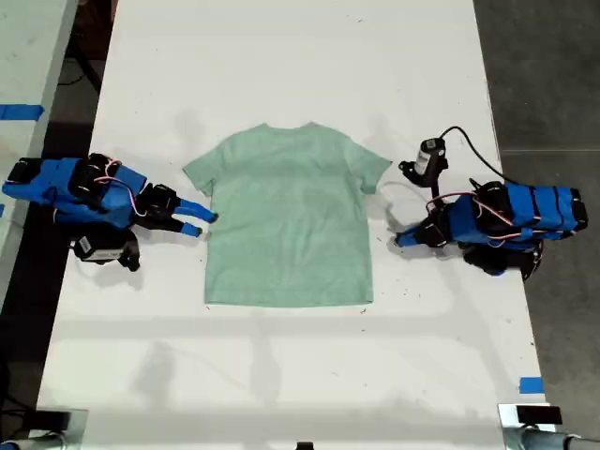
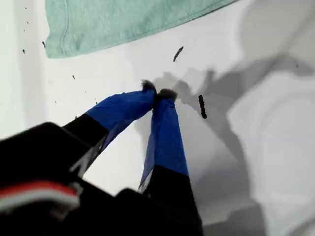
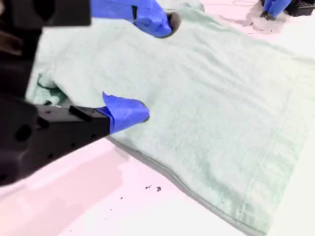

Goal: Fold t shirt

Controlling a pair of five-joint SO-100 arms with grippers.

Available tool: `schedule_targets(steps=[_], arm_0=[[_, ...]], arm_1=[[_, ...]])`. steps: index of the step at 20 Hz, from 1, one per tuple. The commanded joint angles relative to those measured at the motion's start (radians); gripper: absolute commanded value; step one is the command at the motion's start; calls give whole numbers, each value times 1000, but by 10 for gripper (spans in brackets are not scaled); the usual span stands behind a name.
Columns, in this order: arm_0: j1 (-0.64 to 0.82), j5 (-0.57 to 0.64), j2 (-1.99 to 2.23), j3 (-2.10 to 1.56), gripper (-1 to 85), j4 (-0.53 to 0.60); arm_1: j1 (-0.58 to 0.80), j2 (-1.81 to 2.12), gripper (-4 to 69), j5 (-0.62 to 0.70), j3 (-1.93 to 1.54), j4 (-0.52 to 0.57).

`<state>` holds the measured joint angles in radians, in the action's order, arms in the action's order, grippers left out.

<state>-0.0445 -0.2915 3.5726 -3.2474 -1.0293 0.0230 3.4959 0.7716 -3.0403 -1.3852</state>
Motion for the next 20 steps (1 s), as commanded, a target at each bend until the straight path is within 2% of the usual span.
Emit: schedule_targets(steps=[1,2,3,4,5,7,9,10,11,12,14,16,17,18,19,20], arm_0=[[-8,-9,6,-43,242,9],[-8,-9,6,-43,242,9],[-8,-9,6,-43,242,9],[-8,-9,6,-43,242,9],[-8,-9,6,-43,242,9],[-8,-9,6,-43,242,9],[-8,-9,6,-43,242,9],[-8,-9,6,-43,242,9],[-8,-9,6,-43,242,9],[-8,-9,6,-43,242,9],[-8,-9,6,-43,242,9],[-8,-9,6,-43,242,9],[-8,-9,6,-43,242,9],[-8,-9,6,-43,242,9],[-8,-9,6,-43,242,9],[-8,-9,6,-43,242,9]], arm_1=[[-9,8,25,6,-60,26],[-3,8,27,-37,-60,26],[0,8,25,-14,-60,26],[8,9,23,-103,-60,57],[17,9,24,-210,-48,158],[28,11,22,-210,11,272],[123,11,18,-97,52,407],[204,0,19,-87,80,417],[290,-34,22,-71,120,403],[370,-135,67,-55,195,387],[483,-589,70,-20,482,341],[569,-1065,114,-8,882,164],[612,-1137,124,34,982,153],[657,-1115,92,25,983,218],[701,-1089,95,66,976,265],[762,-1134,128,107,1028,215]])
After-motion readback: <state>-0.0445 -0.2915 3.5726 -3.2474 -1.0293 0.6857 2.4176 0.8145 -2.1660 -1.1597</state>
